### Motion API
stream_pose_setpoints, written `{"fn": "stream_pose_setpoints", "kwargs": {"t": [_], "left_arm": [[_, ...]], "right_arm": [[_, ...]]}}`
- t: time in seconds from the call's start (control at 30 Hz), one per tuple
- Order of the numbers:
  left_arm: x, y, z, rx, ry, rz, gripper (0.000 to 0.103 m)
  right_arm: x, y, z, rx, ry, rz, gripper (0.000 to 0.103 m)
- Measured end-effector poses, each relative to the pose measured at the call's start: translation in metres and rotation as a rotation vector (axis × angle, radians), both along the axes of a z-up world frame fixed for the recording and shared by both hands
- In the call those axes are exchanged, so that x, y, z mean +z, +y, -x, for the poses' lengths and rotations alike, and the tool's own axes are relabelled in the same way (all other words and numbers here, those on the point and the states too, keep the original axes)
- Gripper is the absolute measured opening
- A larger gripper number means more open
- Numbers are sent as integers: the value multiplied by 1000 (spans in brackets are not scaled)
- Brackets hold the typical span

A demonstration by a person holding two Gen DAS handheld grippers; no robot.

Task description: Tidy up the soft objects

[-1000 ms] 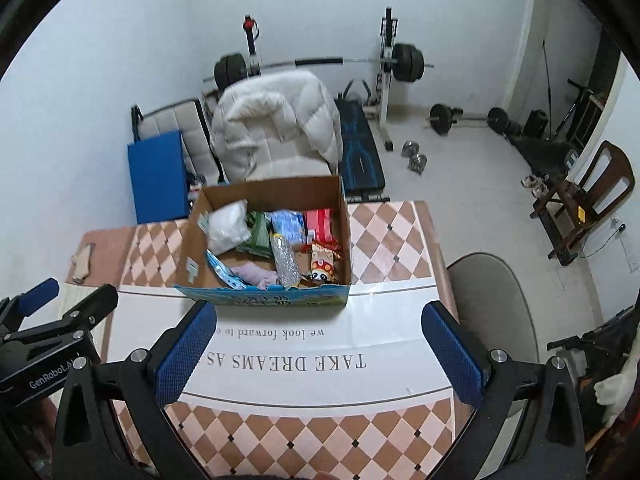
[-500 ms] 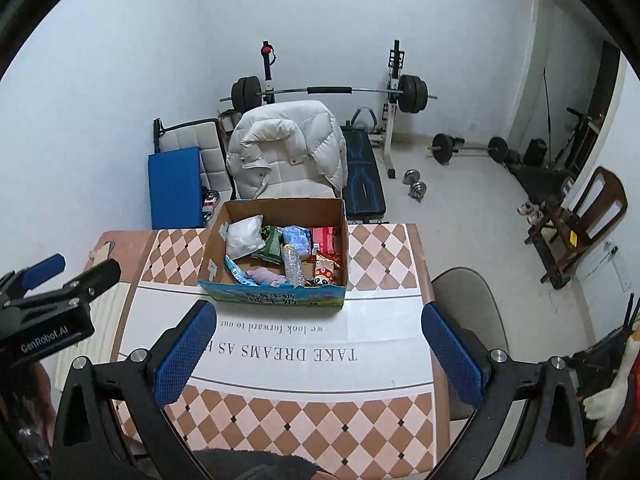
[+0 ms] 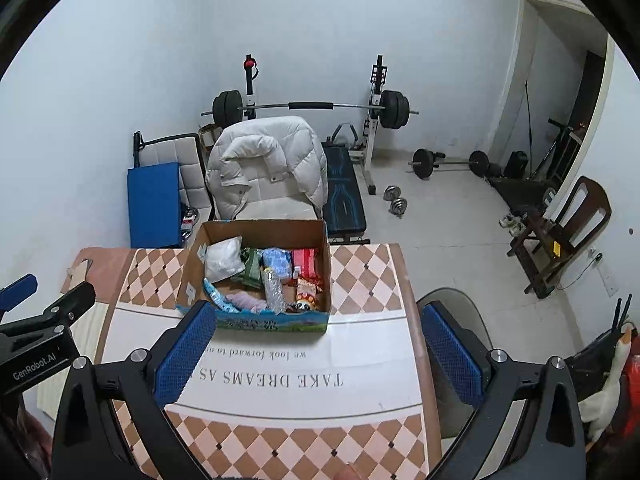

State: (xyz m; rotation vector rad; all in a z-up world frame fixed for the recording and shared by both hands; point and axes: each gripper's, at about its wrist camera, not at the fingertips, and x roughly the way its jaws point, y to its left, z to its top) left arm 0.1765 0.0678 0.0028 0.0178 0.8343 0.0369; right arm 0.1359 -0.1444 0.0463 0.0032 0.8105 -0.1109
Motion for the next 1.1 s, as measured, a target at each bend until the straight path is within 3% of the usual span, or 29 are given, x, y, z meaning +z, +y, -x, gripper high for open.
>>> {"fn": "stream_pose_setpoints", "kwargs": {"t": [0.53, 1.1], "left_arm": [[-2, -5, -10, -18, 0, 5, 103], [-1, -4, -11, -24, 2, 6, 103]], "right_arm": [[-13, 1, -31, -8, 9, 19, 103], [-16, 0, -30, -16, 8, 21, 103]]}}
